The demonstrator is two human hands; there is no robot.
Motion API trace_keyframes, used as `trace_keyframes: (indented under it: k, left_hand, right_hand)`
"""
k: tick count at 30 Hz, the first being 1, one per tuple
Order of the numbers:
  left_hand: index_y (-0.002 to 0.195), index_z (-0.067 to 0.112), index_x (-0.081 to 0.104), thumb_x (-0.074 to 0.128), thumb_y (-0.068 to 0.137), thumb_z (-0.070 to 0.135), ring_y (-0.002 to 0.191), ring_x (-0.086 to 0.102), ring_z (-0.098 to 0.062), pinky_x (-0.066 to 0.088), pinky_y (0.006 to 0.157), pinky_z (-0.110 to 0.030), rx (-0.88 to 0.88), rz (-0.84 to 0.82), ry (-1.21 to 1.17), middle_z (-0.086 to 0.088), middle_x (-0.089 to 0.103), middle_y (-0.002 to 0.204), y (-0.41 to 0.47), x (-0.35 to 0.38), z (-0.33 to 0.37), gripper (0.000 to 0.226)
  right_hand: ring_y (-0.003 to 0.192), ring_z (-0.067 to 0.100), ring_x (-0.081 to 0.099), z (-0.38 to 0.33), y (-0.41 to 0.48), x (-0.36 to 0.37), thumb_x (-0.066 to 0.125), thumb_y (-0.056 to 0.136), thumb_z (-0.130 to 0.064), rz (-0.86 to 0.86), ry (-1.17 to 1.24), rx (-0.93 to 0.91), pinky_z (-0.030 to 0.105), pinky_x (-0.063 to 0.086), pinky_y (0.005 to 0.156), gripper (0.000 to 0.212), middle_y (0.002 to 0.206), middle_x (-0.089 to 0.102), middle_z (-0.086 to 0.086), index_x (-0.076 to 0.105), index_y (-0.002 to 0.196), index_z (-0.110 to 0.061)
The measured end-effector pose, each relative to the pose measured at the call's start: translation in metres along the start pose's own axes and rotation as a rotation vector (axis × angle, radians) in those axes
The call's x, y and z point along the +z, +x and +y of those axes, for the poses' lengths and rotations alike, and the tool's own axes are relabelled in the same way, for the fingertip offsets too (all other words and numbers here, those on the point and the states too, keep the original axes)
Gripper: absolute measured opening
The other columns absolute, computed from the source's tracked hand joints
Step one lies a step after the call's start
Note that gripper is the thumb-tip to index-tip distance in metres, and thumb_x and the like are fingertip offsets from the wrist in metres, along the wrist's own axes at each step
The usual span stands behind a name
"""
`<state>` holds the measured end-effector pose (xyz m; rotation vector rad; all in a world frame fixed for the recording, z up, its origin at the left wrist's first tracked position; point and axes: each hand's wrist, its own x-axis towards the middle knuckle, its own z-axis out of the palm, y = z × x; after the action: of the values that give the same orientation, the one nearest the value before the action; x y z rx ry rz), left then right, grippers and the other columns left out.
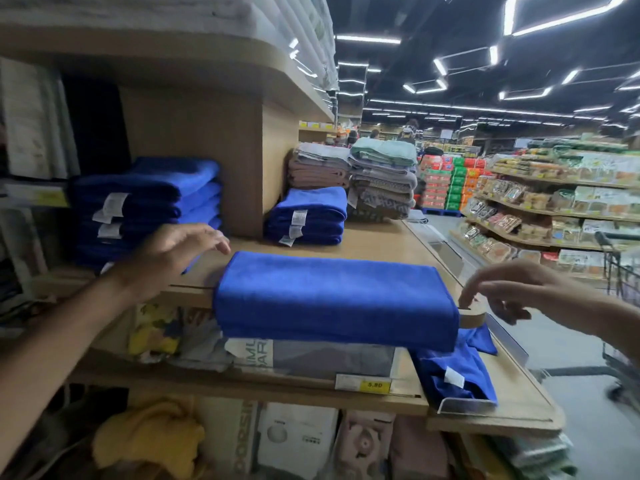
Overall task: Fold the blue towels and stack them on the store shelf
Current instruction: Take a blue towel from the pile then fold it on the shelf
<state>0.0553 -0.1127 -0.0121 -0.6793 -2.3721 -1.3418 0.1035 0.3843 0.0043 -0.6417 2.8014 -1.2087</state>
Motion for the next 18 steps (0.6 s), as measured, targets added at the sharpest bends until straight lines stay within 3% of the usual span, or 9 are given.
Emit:
trace_keyframes:
  k: [2, 4, 6, 8, 10, 14, 18]
  left_hand:
    - [0.094, 0.019, 0.075, 0.056, 0.095, 0.039, 0.106, 0.065, -0.008, 0.043, 0.1, -0.022, 0.03, 0.01, 0.118, 0.005, 0.073, 0.102, 0.004, 0.021, -0.005, 0.027]
    - [0.108, 0.021, 0.073, 0.057, 0.1, 0.024, 0.112, 0.062, -0.007, 0.043, 0.103, -0.025, 0.098, 0.018, 0.261, 0.008, 0.07, 0.114, 0.013, 0.047, -0.006, 0.018]
    - [0.128, 0.025, 0.065, 0.053, 0.102, 0.031, 0.125, 0.057, -0.01, 0.041, 0.109, -0.032, 0.11, -0.041, 0.41, 0.009, 0.063, 0.132, 0.021, 0.074, -0.004, 0.029]
    - [0.148, 0.027, 0.044, 0.041, 0.103, 0.047, 0.141, 0.041, -0.012, 0.032, 0.117, -0.037, -0.008, -0.162, 0.565, 0.009, 0.044, 0.155, 0.027, 0.096, -0.003, 0.049]
    - [0.157, 0.023, 0.027, 0.029, 0.104, 0.053, 0.151, 0.023, -0.011, 0.019, 0.123, -0.037, -0.108, -0.268, 0.696, 0.007, 0.025, 0.165, 0.032, 0.111, -0.007, 0.061]
    - [0.161, 0.024, 0.015, 0.017, 0.103, 0.056, 0.154, 0.007, -0.007, 0.006, 0.125, -0.038, -0.178, -0.352, 0.776, 0.01, 0.008, 0.168, 0.037, 0.119, -0.021, 0.066]
    - [0.16, 0.018, 0.015, 0.016, 0.105, 0.05, 0.155, 0.006, -0.012, 0.005, 0.126, -0.04, -0.237, -0.472, 0.76, 0.004, 0.007, 0.169, 0.078, 0.116, -0.029, 0.063]
  right_hand:
    - [0.058, 0.012, 0.056, -0.013, 0.01, 0.02, 0.066, 0.089, -0.058, 0.184, -0.104, -0.041, 0.019, 0.039, 0.05, 0.033, 0.072, 0.069, 0.004, 0.08, 0.09, -0.028]
    - [0.057, 0.001, 0.057, -0.026, 0.031, 0.049, 0.068, 0.093, -0.041, 0.37, -0.212, -0.106, 0.014, 0.042, 0.052, 0.012, 0.078, 0.072, -0.009, 0.077, 0.085, -0.039]
    - [0.071, -0.004, 0.062, -0.039, 0.054, 0.077, 0.063, 0.097, -0.036, 0.39, -0.291, -0.107, 0.017, 0.051, 0.063, 0.013, 0.094, 0.071, -0.012, 0.074, 0.104, -0.04]
    - [0.115, 0.008, 0.059, -0.043, 0.075, 0.1, 0.05, 0.101, -0.047, 0.268, -0.485, -0.022, 0.035, 0.049, 0.099, 0.041, 0.135, 0.06, -0.006, 0.059, 0.137, -0.031]
    - [0.142, 0.019, 0.037, -0.039, 0.087, 0.116, 0.033, 0.1, -0.064, 0.157, -0.652, 0.126, 0.041, 0.033, 0.114, 0.068, 0.157, 0.041, -0.003, 0.04, 0.152, -0.021]
    - [0.15, 0.016, 0.026, -0.019, 0.092, 0.125, 0.001, 0.075, -0.088, 0.138, -0.74, 0.222, 0.043, 0.024, 0.116, 0.105, 0.163, 0.031, -0.007, 0.038, 0.15, -0.024]
    - [0.153, 0.018, 0.02, -0.007, 0.131, 0.108, 0.008, 0.078, -0.089, 0.06, -0.72, 0.305, 0.046, 0.02, 0.118, 0.106, 0.167, 0.023, -0.006, 0.028, 0.158, -0.023]
